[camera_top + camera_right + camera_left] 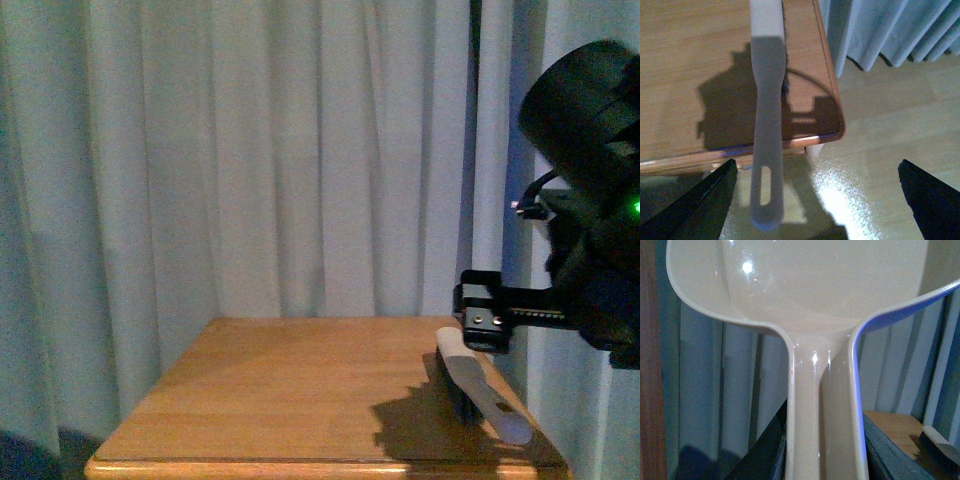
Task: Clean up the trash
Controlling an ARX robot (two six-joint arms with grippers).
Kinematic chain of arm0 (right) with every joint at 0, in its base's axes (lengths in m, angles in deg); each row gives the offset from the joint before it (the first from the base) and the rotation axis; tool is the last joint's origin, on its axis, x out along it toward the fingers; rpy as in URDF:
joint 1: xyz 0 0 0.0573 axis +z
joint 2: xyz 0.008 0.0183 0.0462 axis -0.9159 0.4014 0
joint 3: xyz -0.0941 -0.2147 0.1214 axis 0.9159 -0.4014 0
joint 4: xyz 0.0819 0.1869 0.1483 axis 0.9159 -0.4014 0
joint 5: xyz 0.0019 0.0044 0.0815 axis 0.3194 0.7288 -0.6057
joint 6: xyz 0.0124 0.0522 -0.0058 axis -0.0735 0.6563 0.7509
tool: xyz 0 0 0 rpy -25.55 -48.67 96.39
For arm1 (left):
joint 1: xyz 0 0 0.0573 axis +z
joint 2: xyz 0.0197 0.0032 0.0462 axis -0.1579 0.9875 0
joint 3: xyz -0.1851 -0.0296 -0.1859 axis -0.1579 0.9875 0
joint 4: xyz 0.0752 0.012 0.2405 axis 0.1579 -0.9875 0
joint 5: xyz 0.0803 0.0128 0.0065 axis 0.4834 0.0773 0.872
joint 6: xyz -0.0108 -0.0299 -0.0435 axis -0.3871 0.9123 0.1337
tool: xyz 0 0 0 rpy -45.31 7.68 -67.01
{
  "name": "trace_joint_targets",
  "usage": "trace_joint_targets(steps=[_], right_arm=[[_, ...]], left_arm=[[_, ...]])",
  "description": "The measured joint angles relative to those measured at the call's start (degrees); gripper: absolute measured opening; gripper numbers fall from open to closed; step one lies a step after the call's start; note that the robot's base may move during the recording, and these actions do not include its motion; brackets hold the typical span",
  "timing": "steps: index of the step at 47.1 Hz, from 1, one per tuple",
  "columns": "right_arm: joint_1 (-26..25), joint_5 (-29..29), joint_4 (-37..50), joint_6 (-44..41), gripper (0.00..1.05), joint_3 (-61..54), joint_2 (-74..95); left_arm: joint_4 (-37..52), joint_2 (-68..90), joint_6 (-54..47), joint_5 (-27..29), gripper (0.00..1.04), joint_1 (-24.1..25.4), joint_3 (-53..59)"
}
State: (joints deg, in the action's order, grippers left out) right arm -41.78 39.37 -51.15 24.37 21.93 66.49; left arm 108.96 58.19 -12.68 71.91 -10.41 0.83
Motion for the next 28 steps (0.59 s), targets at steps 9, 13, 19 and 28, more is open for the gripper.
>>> trace_joint_targets(steps=[9, 13, 19, 28], right_arm=[[1.16, -0.37, -6.86, 8.50, 0.97, 11.58, 12.17], [1.16, -1.01, -8.79, 10.38, 0.97, 14.51, 15.32], [1.09, -1.53, -10.21, 12.00, 0.97, 17.03, 18.23], [1.09, -2.10, -10.95, 13.55, 0.97, 18.67, 20.33]], left_arm=[[0.00, 0.00, 0.00, -0.02, 0.27, 0.02, 0.00], [0.00, 0.00, 0.00, 0.02, 0.27, 0.02, 0.00], [0.00, 0.00, 0.00, 0.02, 0.27, 0.02, 0.00], [0.00, 0.00, 0.00, 0.02, 0.27, 0.02, 0.00]])
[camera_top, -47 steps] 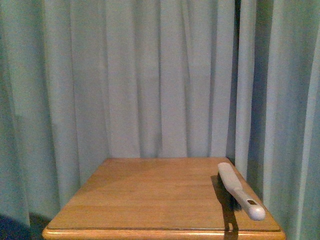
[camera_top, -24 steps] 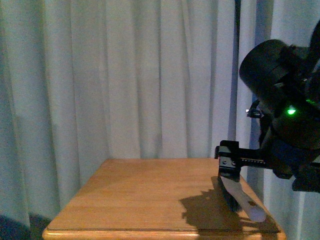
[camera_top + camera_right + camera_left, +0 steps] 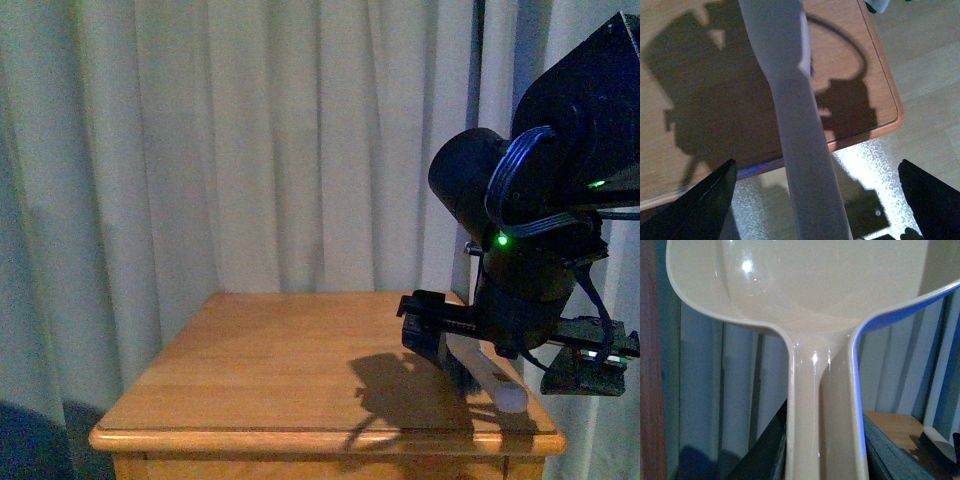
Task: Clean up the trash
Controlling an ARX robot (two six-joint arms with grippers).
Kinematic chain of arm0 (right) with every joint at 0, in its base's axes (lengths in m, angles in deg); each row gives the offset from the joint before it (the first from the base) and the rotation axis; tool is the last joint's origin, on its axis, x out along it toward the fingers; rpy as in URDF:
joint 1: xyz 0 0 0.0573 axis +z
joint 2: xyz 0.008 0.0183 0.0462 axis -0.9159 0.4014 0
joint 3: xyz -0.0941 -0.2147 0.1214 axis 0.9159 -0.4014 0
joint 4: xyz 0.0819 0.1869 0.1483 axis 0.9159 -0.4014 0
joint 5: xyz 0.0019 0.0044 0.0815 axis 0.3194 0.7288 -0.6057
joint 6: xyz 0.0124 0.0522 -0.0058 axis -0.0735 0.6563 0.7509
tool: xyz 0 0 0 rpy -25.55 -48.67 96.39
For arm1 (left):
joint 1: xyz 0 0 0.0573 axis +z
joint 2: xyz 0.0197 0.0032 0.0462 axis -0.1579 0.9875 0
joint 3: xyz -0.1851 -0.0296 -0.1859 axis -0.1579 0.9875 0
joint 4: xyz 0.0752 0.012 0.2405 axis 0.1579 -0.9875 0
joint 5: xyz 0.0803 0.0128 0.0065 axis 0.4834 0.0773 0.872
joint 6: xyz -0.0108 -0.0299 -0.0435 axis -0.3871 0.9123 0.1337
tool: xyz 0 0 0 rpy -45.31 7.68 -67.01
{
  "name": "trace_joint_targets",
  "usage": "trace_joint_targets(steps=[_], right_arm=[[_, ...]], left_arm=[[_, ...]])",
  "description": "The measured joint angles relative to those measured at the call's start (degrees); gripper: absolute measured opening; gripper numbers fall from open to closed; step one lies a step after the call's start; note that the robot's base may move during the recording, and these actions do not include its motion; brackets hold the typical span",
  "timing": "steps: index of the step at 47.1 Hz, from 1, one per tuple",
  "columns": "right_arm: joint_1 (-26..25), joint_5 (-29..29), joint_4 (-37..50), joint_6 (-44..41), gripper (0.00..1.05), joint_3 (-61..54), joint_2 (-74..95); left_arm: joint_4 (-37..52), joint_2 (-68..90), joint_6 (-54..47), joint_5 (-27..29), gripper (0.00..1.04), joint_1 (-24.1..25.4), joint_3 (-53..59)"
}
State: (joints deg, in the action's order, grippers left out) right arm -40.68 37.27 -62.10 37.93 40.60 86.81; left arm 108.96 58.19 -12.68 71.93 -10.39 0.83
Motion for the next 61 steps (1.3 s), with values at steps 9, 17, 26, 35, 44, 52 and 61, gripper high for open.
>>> trace_joint_targets(steps=[9, 17, 26, 35, 44, 52, 61], right_arm=[[-0.42, 0.15, 1.14, 0.02, 0.90, 0.15, 1.07], [-1.07, -1.11, 3.17, -1.40, 0.62, -0.02, 2.01], [-1.27, -2.78, 4.33, -2.99, 0.26, -0.74, 2.05], [-1.68, -3.65, 5.33, -3.74, 0.22, -1.79, 2.16], [-1.99, -3.87, 7.39, -4.83, 0.22, -2.78, 1.99], [-1.75, -1.97, 15.10, -9.90, 0.22, -8.11, -1.81], [-1.09, -3.10, 33.07, -20.13, 0.22, -22.60, -20.09]], left_arm=[[0.00, 0.00, 0.00, 0.00, 0.27, 0.00, 0.00], [0.00, 0.00, 0.00, 0.00, 0.27, 0.00, 0.00], [0.00, 0.00, 0.00, 0.00, 0.27, 0.00, 0.00], [0.00, 0.00, 0.02, 0.00, 0.27, 0.00, 0.00], [0.00, 0.00, 0.02, -0.02, 0.27, 0.00, 0.00], [0.00, 0.00, 0.04, 0.00, 0.27, 0.00, 0.00], [0.00, 0.00, 0.07, 0.00, 0.27, 0.00, 0.00]])
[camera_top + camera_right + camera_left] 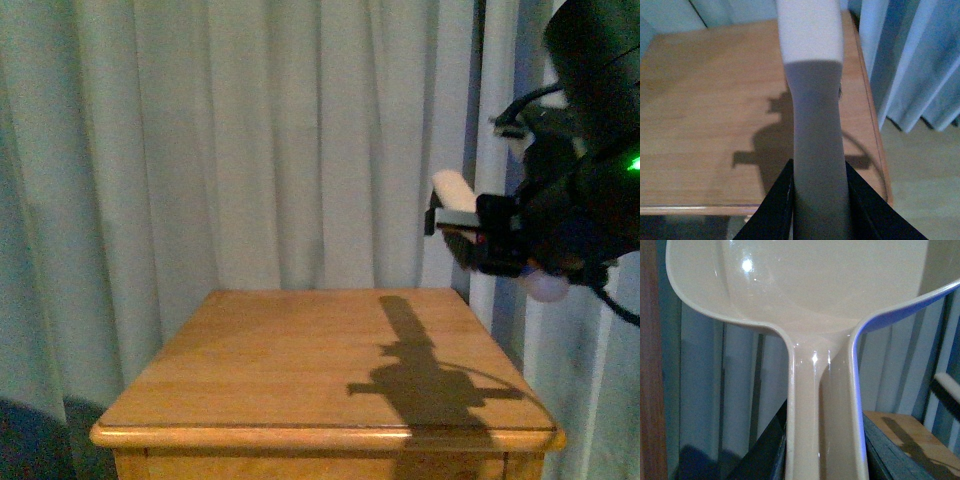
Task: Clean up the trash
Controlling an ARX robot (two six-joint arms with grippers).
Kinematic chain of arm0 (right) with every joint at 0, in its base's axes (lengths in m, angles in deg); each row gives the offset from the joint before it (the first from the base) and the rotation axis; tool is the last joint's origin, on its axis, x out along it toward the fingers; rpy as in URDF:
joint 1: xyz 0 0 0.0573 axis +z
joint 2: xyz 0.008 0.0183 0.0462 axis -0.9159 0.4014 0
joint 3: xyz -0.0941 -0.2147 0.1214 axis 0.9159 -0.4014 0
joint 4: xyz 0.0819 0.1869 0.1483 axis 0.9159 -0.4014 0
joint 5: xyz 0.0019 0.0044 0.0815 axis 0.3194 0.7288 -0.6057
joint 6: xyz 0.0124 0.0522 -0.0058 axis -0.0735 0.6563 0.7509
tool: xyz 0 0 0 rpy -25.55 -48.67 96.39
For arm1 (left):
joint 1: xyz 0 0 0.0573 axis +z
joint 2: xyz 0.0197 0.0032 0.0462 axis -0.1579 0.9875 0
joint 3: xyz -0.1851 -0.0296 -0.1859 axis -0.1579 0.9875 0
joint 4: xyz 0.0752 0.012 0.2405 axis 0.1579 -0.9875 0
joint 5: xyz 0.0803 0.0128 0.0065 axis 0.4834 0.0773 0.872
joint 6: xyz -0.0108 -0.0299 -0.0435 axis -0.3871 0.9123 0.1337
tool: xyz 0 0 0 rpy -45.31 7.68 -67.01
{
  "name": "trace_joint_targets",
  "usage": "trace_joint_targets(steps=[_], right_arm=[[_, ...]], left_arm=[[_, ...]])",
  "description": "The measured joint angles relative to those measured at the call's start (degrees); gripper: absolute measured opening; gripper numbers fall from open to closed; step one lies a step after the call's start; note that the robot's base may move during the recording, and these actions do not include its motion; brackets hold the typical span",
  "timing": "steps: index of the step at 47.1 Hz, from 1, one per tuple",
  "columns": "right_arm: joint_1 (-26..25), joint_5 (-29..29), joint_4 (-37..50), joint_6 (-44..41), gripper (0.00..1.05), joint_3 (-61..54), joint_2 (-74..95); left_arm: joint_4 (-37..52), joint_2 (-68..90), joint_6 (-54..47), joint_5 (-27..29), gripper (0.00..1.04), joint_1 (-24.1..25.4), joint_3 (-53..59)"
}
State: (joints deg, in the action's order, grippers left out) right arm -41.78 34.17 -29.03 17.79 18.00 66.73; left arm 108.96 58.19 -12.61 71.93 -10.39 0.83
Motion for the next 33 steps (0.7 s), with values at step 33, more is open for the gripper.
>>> trace_joint_targets(steps=[33], right_arm=[[-2.21, -1.09, 8.59, -14.21, 0.22, -41.40, -65.79]], left_arm=[[0.00, 0.00, 0.02, 0.00, 0.27, 0.00, 0.00]])
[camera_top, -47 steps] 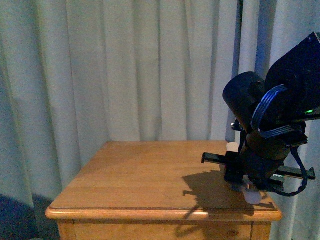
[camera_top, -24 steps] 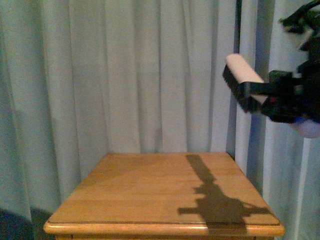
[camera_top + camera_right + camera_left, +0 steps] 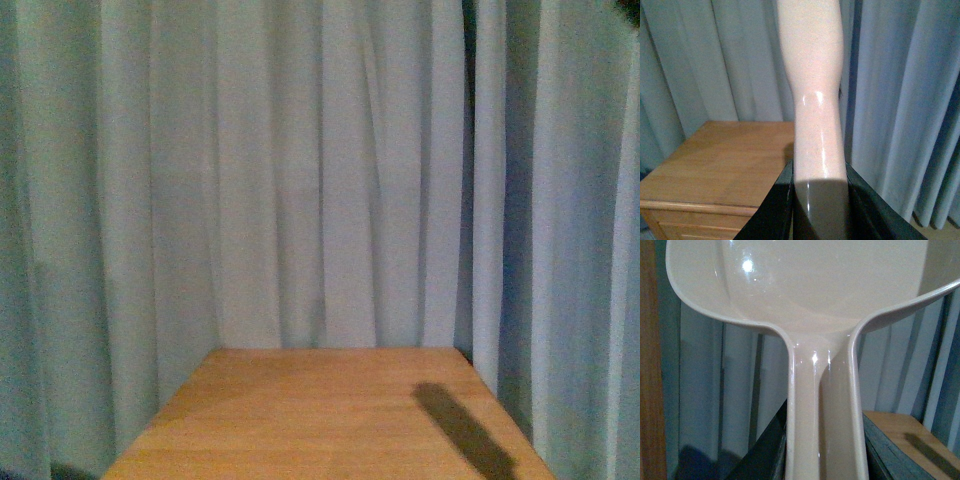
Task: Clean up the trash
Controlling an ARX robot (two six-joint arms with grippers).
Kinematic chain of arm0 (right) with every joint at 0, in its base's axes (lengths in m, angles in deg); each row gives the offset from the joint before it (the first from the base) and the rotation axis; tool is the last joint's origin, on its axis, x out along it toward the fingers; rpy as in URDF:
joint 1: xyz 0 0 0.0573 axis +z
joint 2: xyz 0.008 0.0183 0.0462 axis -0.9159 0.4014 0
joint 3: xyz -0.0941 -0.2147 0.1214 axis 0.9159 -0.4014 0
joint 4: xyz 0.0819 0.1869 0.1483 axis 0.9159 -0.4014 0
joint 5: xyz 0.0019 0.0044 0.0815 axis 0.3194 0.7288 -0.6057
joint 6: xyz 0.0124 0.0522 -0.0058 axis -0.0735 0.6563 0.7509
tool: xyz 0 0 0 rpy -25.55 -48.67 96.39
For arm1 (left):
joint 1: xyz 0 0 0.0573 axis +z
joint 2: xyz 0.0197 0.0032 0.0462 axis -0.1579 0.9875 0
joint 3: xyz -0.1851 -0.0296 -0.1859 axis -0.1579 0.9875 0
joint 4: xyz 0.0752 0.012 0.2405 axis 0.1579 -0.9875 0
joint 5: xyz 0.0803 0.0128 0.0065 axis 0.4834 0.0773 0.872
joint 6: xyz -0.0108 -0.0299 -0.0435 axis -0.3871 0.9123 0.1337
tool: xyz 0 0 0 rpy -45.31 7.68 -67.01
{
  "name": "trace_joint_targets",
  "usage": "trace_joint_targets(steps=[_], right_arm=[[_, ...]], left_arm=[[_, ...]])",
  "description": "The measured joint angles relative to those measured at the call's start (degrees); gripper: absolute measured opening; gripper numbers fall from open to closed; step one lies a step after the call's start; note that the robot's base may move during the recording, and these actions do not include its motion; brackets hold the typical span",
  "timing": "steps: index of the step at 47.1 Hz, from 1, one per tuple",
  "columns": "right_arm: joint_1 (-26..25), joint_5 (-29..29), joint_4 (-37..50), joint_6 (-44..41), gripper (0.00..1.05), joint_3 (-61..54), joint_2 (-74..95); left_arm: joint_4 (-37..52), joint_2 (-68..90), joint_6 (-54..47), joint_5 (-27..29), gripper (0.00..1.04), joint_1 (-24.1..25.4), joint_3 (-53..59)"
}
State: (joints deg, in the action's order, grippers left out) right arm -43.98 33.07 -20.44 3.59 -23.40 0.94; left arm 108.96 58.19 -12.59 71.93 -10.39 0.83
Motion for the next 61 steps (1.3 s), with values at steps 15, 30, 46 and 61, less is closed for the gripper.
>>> trace_joint_targets(steps=[15, 30, 46, 61], right_arm=[[-5.92, -0.55, 2.19, -0.52, 0.22, -3.54, -9.75], [-7.69, 1.90, 5.29, -4.17, 0.22, -5.49, -9.14], [-7.96, 2.64, 5.42, -4.42, 0.22, -5.75, -9.01], [-7.89, 2.19, 5.46, -4.81, 0.22, -6.08, -8.90]], left_arm=[[0.00, 0.00, 0.00, -0.07, 0.27, 0.02, 0.00], [0.00, 0.00, 0.00, 0.07, 0.27, 0.02, 0.00], [0.00, -0.11, 0.00, -0.44, 0.27, 0.02, 0.09], [-0.02, -0.28, 0.02, -0.15, 0.27, 0.20, 0.20]])
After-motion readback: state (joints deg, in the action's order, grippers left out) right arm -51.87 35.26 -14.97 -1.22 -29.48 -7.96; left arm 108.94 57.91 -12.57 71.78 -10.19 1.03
